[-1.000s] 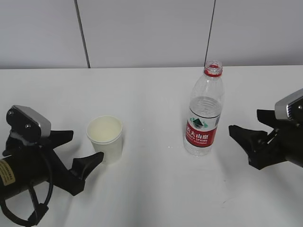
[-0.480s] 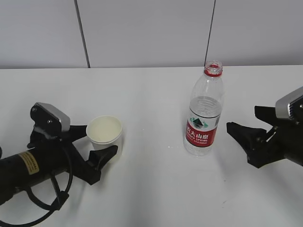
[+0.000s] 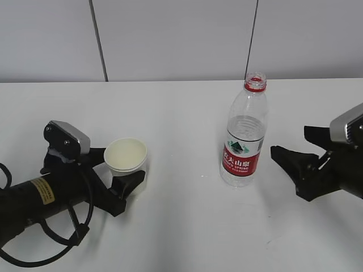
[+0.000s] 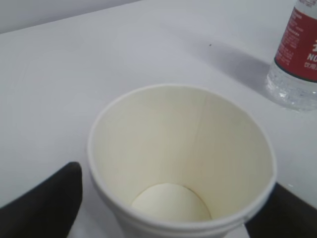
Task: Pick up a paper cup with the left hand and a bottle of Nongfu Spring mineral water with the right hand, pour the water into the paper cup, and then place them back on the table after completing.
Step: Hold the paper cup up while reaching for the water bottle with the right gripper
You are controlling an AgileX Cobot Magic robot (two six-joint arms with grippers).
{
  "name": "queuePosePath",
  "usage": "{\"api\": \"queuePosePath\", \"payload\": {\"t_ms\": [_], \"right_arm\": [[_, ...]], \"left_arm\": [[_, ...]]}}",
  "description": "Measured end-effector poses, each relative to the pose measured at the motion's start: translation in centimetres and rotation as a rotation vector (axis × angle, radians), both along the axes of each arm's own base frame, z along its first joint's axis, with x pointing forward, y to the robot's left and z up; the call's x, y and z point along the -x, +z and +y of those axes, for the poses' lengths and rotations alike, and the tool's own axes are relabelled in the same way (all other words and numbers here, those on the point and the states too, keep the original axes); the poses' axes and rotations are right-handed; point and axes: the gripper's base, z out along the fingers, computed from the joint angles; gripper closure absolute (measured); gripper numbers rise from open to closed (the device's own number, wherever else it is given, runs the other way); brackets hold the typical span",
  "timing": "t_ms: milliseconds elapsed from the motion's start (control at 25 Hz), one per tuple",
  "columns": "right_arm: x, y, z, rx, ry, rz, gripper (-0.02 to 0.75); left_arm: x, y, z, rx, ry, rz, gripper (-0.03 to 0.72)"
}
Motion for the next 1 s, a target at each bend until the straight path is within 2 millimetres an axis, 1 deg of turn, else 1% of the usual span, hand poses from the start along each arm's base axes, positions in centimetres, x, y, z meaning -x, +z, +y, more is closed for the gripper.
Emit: {"api": "queuePosePath", "payload": {"t_ms": [80,200,280,560,640,880,1000], "right_arm": [[0.0,0.0,0.1,0.001,0.013,-0.007,0.151],[-0.1,-0.4,0.2,0.003,0.030,0.005,0.151],[-0.1,-0.8,0.5,-0.005,0.052,0.017,0.151],[-0.7,-2.6,1.3,-0.098,0.121,0.012,0.151],[-0.9,-3.6,1.5,-0.125,0.129,0.024,0.151],[-1.9,-6.4,1.5,-0.141,0.109,0.110,0.151],[-2.5,-7.1,1.3,-0.148,0.071,0.127,0.151]], "left_arm": [[0.0,0.0,0.0,0.000,0.000,0.000,0.141],[0.0,0.0,0.0,0.000,0.000,0.000,0.207],[0.0,0.0,0.0,0.001,0.000,-0.001,0.227],[0.0,0.0,0.0,0.002,0.006,-0.001,0.235],[0.0,0.0,0.0,0.002,0.007,-0.001,0.235],[0.0,0.0,0.0,0.002,0.008,-0.001,0.238],[0.0,0.0,0.0,0.002,0.008,-0.001,0.238]]}}
